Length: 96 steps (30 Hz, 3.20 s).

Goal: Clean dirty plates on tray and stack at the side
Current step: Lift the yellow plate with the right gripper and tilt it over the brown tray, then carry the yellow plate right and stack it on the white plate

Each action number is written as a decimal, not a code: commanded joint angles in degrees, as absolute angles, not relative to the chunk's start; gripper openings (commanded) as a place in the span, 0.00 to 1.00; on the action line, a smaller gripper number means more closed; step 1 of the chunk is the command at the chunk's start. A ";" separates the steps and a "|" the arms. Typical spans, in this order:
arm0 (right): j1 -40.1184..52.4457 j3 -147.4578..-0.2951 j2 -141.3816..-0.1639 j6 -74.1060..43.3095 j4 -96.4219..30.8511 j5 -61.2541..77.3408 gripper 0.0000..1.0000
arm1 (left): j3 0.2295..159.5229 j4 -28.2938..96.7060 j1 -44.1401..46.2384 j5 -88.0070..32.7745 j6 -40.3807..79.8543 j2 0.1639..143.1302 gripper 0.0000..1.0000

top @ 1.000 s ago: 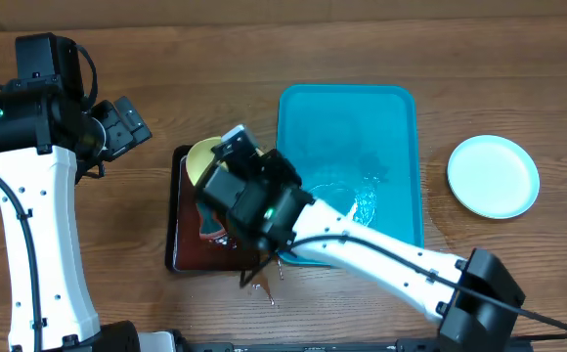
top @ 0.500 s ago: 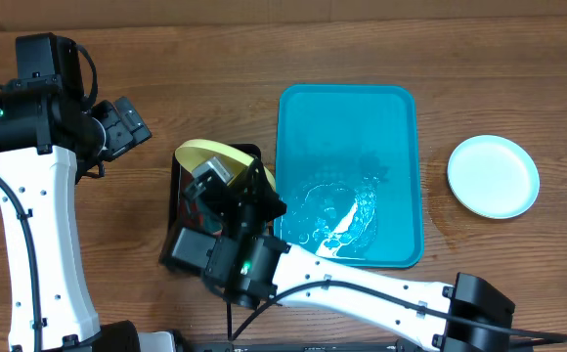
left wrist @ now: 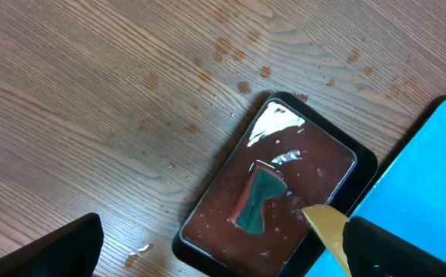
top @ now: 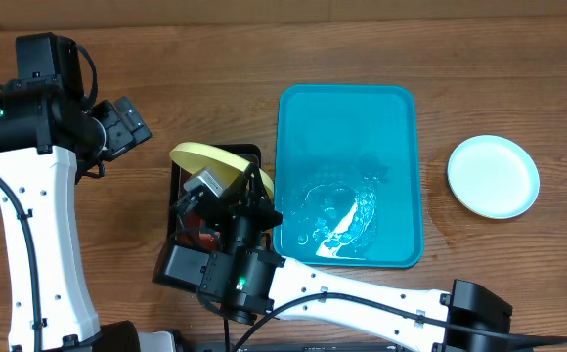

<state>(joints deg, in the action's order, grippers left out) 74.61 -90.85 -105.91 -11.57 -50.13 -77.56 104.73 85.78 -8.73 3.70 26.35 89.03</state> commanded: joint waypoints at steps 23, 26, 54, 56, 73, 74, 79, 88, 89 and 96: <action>74.04 -91.92 -103.50 -12.40 -48.07 -77.93 0.04 | 105.91 85.84 -9.04 4.49 25.28 88.38 1.00; 73.60 -91.92 -103.50 -12.43 -48.07 -77.41 0.04 | 105.91 85.84 -9.04 4.47 25.28 88.38 1.00; 25.19 -92.99 -95.85 -22.76 -48.73 22.61 0.04 | 105.91 85.84 -9.04 4.47 25.28 88.38 1.00; 17.65 -92.99 -94.43 -22.79 -49.43 26.39 0.04 | 105.91 85.84 -9.04 4.47 25.28 88.38 1.00; -33.36 -74.02 -99.09 -24.05 -61.23 12.75 0.04 | 105.91 85.84 -9.04 4.47 25.28 88.38 1.00; -33.93 -71.92 -99.09 -24.08 -59.24 11.11 0.04 | 105.91 85.84 -9.04 4.49 25.28 88.38 1.00; -36.27 -68.66 -99.04 -24.08 -55.75 5.10 0.04 | 105.91 85.84 -9.04 4.49 25.28 88.38 1.00; -34.13 -76.55 -92.20 -12.69 -62.81 31.03 0.75 | 105.91 85.84 -9.04 4.49 25.28 88.38 1.00; -32.88 -77.36 -90.35 -11.64 -64.01 32.47 0.75 | 105.91 85.84 -9.04 4.47 25.28 88.38 1.00; -17.85 -78.39 -74.65 -6.96 -68.03 36.71 0.79 | 105.91 85.84 -9.04 4.47 25.28 88.38 1.00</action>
<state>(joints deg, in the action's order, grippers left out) -24.80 -77.14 -81.78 -11.14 -67.07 32.10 104.73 85.78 -8.73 3.73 26.35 89.03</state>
